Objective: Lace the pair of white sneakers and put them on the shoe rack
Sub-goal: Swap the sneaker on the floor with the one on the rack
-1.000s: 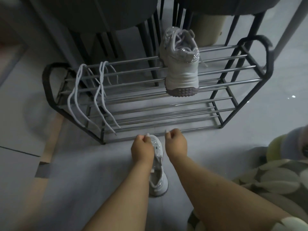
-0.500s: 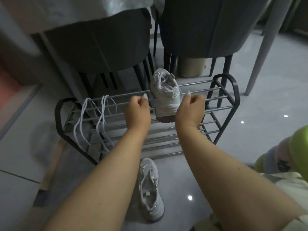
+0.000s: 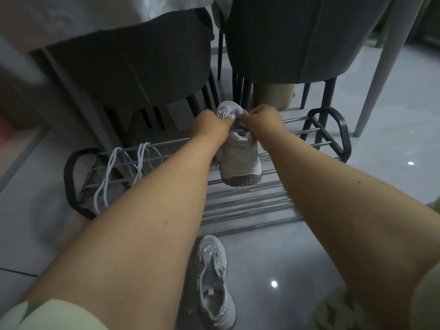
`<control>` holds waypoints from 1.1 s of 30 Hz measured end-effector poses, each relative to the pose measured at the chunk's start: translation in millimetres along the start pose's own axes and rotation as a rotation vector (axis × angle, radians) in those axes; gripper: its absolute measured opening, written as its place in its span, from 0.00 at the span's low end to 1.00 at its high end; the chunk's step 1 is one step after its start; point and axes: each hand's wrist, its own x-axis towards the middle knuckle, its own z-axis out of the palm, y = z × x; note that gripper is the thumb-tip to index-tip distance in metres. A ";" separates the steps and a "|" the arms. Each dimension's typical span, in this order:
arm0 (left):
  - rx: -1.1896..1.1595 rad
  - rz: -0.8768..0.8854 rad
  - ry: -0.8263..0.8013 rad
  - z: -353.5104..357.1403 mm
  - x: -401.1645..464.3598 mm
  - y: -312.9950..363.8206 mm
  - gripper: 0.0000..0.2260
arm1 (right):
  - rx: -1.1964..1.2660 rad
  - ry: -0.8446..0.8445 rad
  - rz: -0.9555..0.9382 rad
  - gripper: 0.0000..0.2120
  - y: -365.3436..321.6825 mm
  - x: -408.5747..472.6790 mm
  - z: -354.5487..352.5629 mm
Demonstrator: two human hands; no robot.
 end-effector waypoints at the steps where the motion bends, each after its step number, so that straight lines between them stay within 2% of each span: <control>1: 0.027 0.013 -0.003 1.5 1.5 -0.1 0.23 | -0.029 -0.018 -0.015 0.23 -0.3 1.7 -1.4; 4: 0.088 0.016 -0.023 -0.6 0.3 5.9 0.18 | -0.105 -0.018 -0.020 0.19 -3.8 3.4 -1.4; 9: 0.107 0.046 -0.033 -15.9 -13.4 10.2 0.11 | -0.118 0.092 -0.061 0.11 -9.3 -8.2 -3.4; 15: -0.020 0.052 -0.087 -52.6 -45.5 3.6 0.17 | 0.038 0.182 -0.210 0.15 -20.3 -58.2 -12.3; 20: -0.106 0.139 -0.091 -86.4 -94.3 -2.6 0.14 | 0.090 0.206 -0.260 0.14 -30.0 -108.4 -20.1; 26: -0.157 0.235 -0.037 -119.0 -168.9 -10.3 0.13 | 0.090 0.163 -0.325 0.13 -34.7 -180.2 -41.2; 33: -0.139 0.249 -0.066 -141.7 -260.0 -30.4 0.11 | -0.080 0.018 -0.433 0.14 -33.2 -262.7 -64.5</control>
